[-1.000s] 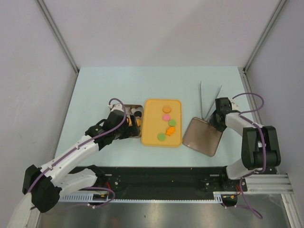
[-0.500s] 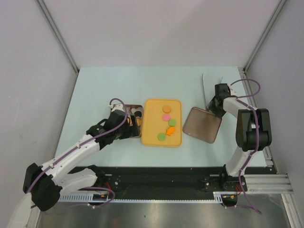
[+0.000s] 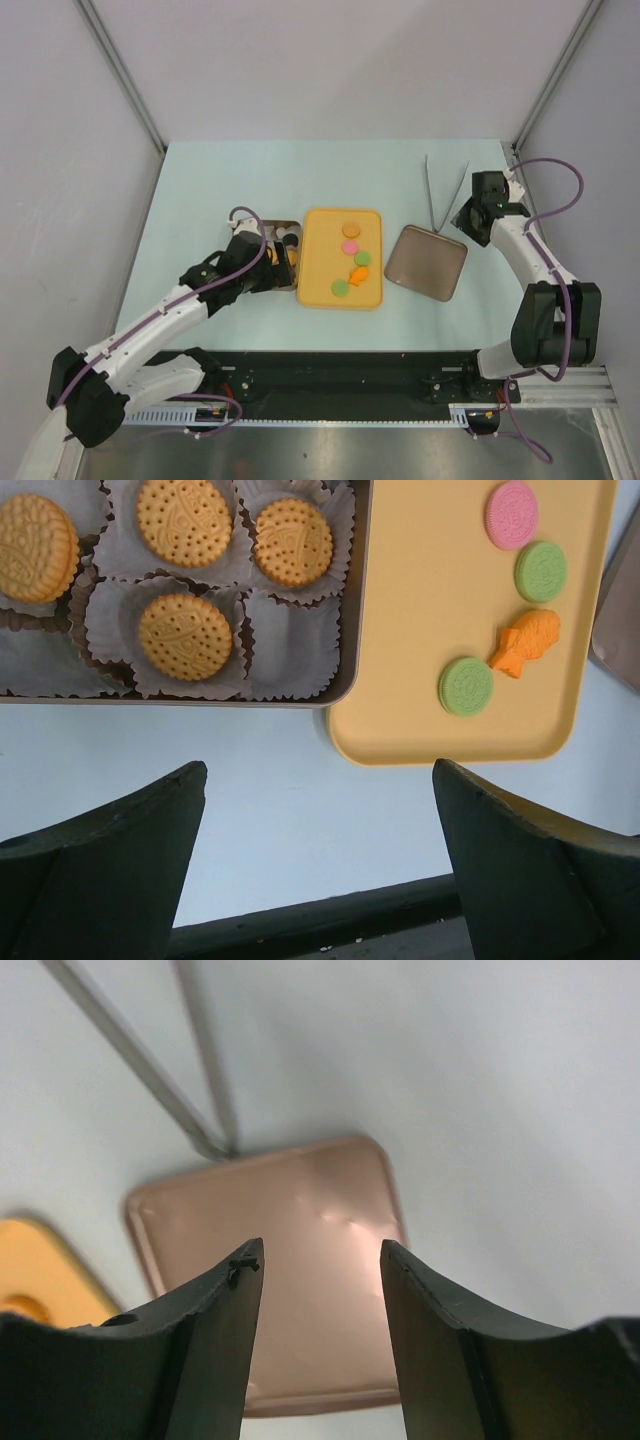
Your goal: Pack the cookies
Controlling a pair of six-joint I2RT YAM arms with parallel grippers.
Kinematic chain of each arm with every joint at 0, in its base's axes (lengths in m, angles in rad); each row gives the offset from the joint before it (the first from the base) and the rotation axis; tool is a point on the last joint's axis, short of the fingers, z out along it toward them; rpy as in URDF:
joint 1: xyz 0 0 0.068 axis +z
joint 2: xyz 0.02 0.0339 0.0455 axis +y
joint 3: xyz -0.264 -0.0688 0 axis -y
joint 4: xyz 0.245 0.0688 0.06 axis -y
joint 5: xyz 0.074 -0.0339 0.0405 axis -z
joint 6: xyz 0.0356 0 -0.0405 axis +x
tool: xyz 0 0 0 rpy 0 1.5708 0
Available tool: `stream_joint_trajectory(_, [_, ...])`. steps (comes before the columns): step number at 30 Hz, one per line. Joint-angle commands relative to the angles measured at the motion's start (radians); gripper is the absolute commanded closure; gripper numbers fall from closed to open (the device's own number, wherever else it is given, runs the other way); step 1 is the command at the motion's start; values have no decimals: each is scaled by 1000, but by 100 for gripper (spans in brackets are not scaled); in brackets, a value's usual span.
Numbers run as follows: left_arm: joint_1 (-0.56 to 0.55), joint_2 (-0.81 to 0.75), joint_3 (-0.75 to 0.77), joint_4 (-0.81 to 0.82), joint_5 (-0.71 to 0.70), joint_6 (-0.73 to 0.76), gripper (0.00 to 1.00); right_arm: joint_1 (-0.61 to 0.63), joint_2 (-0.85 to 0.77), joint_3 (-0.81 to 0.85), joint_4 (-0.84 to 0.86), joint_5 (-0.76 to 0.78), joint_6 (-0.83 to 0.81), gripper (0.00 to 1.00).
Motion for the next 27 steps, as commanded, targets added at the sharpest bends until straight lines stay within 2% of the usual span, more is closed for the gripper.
stream_joint_trajectory(1, [-6,-37,18,26,15,5,0,3,-33,-107,-105,28,-15,46])
stream_joint_trajectory(8, [-8,-59,9,38,28,4,0,-6,-9,-183,-85,31,-47,49])
stream_joint_trajectory(18, [-8,-46,9,29,16,4,0,-6,118,-269,29,6,-66,51])
stream_joint_trajectory(21, [-8,-42,15,23,12,2,0,-6,137,-283,59,6,-66,56])
stream_joint_trajectory(24, [-8,-39,13,20,7,-1,0,-6,140,-286,79,8,-72,65])
stream_joint_trajectory(25, [-8,-36,13,20,5,-1,0,-6,146,-286,84,8,-74,72])
stream_joint_trajectory(27, [-8,-34,13,18,4,-5,0,-6,155,-288,85,2,-78,77])
